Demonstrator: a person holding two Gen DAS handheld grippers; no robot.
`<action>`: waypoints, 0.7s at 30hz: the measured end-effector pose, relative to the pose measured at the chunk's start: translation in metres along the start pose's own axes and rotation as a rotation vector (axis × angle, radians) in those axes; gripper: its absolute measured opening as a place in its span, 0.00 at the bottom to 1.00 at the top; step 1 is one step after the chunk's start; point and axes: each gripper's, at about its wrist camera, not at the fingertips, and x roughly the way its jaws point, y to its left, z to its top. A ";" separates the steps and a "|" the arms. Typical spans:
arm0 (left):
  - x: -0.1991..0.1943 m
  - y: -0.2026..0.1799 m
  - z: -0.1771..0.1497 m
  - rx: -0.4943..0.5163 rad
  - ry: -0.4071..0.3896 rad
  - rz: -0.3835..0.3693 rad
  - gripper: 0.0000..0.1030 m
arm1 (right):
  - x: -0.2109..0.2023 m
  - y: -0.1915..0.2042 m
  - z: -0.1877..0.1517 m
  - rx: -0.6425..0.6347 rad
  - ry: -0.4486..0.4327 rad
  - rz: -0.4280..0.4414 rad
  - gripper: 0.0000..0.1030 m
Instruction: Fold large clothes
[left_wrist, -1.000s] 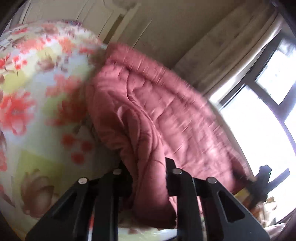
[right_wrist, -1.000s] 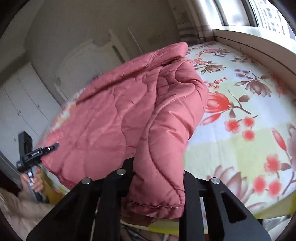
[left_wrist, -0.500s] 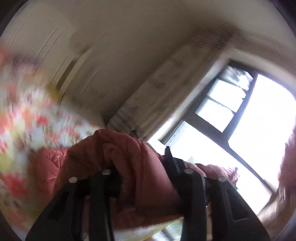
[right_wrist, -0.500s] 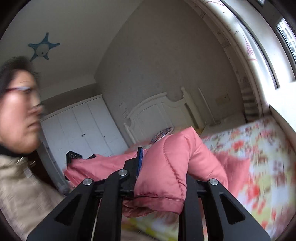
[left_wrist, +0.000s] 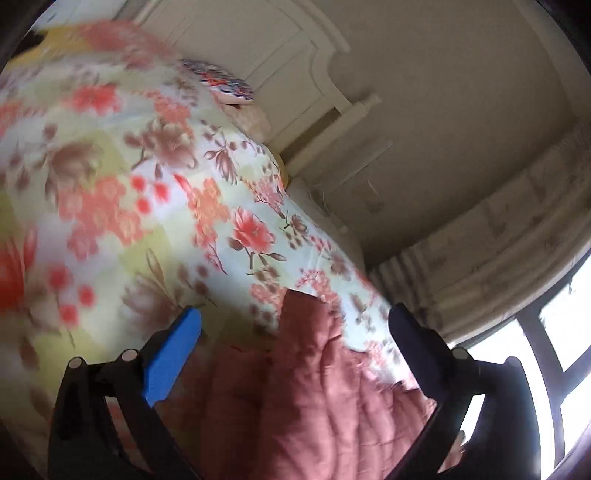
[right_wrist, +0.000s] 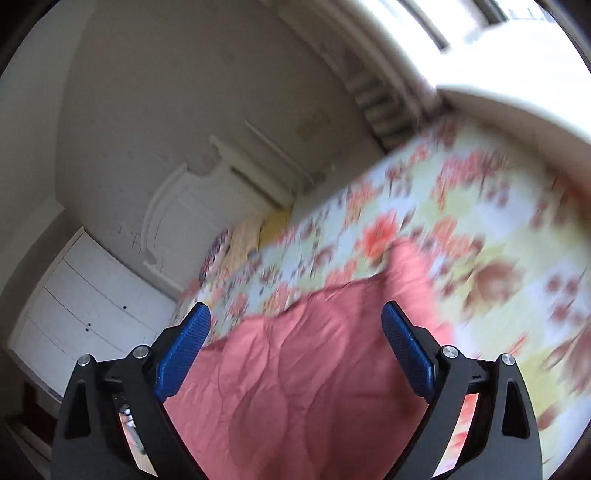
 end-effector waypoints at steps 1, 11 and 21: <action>0.008 -0.004 0.003 0.055 0.058 -0.011 0.98 | -0.003 0.001 0.005 -0.054 -0.003 -0.069 0.88; 0.051 -0.043 -0.027 0.428 0.300 0.004 0.12 | 0.082 -0.007 -0.012 -0.353 0.325 -0.307 0.25; 0.023 -0.094 0.003 0.533 0.134 0.029 0.08 | 0.002 0.073 0.019 -0.448 0.035 -0.314 0.13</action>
